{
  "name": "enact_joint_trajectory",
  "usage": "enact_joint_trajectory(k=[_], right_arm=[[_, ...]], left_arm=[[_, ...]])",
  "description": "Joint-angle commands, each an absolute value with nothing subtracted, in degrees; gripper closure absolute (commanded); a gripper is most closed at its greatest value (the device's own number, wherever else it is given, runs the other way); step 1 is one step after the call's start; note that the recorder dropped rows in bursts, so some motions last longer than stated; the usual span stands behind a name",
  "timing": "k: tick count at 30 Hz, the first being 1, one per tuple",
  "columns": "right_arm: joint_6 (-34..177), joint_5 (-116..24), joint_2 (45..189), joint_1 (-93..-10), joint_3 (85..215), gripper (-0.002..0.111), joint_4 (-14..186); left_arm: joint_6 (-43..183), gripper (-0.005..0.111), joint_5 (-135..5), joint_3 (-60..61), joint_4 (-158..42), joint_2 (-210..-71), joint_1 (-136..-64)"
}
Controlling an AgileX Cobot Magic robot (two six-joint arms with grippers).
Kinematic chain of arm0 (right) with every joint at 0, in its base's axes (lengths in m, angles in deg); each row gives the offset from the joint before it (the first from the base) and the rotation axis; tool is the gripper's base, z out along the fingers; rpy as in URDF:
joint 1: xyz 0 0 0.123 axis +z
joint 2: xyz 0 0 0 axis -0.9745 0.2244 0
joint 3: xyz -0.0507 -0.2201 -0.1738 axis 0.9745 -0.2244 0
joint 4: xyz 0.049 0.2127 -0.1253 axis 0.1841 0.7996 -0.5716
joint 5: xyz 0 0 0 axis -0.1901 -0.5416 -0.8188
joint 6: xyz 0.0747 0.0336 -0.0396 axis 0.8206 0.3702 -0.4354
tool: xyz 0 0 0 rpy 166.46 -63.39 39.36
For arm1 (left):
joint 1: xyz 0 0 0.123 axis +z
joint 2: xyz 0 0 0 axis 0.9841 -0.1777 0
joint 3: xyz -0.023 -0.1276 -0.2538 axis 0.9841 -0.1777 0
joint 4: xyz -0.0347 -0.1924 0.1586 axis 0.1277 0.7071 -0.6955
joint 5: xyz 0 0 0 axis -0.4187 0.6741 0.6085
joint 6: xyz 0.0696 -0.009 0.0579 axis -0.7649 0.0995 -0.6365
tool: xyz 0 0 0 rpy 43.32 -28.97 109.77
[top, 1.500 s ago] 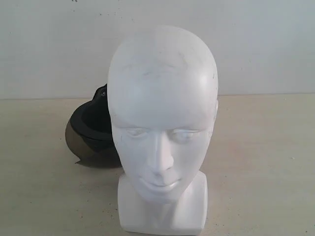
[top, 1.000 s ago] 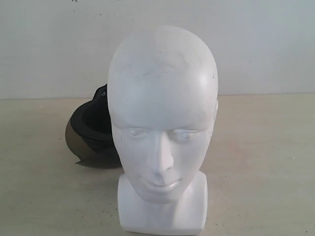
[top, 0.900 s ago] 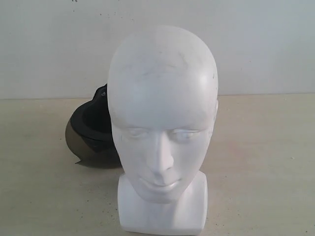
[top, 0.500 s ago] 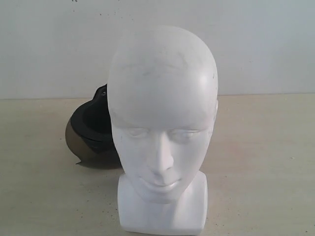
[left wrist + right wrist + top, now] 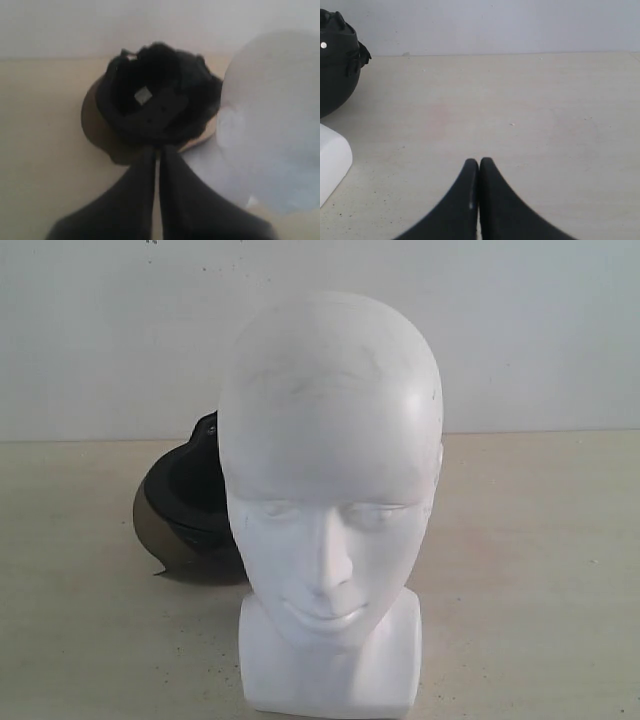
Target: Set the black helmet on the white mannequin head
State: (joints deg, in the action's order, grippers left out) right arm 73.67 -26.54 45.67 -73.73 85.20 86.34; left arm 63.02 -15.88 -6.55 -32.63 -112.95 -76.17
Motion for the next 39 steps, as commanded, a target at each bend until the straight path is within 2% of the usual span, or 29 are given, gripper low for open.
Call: enact_joint_trajectory(k=[1,5,9,14,16,19,23,26,39], right_arm=[[73.42,-26.75,45.36,-74.18,85.23,0.108,85.85],[73.42,-26.75,45.36,-74.18,85.23,0.108,85.85],[73.42,-26.75,45.36,-74.18,85.23,0.108,85.85],[73.42,-26.75,45.36,-74.18,85.23,0.108,85.85],[73.42,-26.75,45.36,-74.18,85.23,0.108,85.85],[73.42,-26.75,45.36,-74.18,85.23,0.108,85.85],[73.42,-26.75,45.36,-74.18,85.23,0.108,85.85],[73.42,-26.75,45.36,-74.18,85.23,0.108,85.85],[73.42,-26.75,45.36,-74.18,85.23,0.108,85.85]], left_arm=[[48.23,0.102,-7.42,-0.79,-33.02,-126.56,-76.4],[28.8,0.102,-5.86,0.09,-28.45,-136.12,-76.52],[9.08,0.102,-6.36,0.09,-15.69,-142.88,-76.52],[-7.08,0.102,-5.85,0.09,-10.14,-148.92,-76.52],[-14.39,0.097,-6.24,0.09,-10.14,-150.9,-76.52],[-22.52,0.081,-6.8,0.09,-9.8,-153.92,-76.52],[-26.74,0.048,-8.43,0.09,-6.11,-158.43,-76.52],[-31.98,0.031,-10.03,0.09,-2.73,-161.68,-76.52],[-43.6,0.028,-16.49,0.09,2.7,-170.93,-76.52]])
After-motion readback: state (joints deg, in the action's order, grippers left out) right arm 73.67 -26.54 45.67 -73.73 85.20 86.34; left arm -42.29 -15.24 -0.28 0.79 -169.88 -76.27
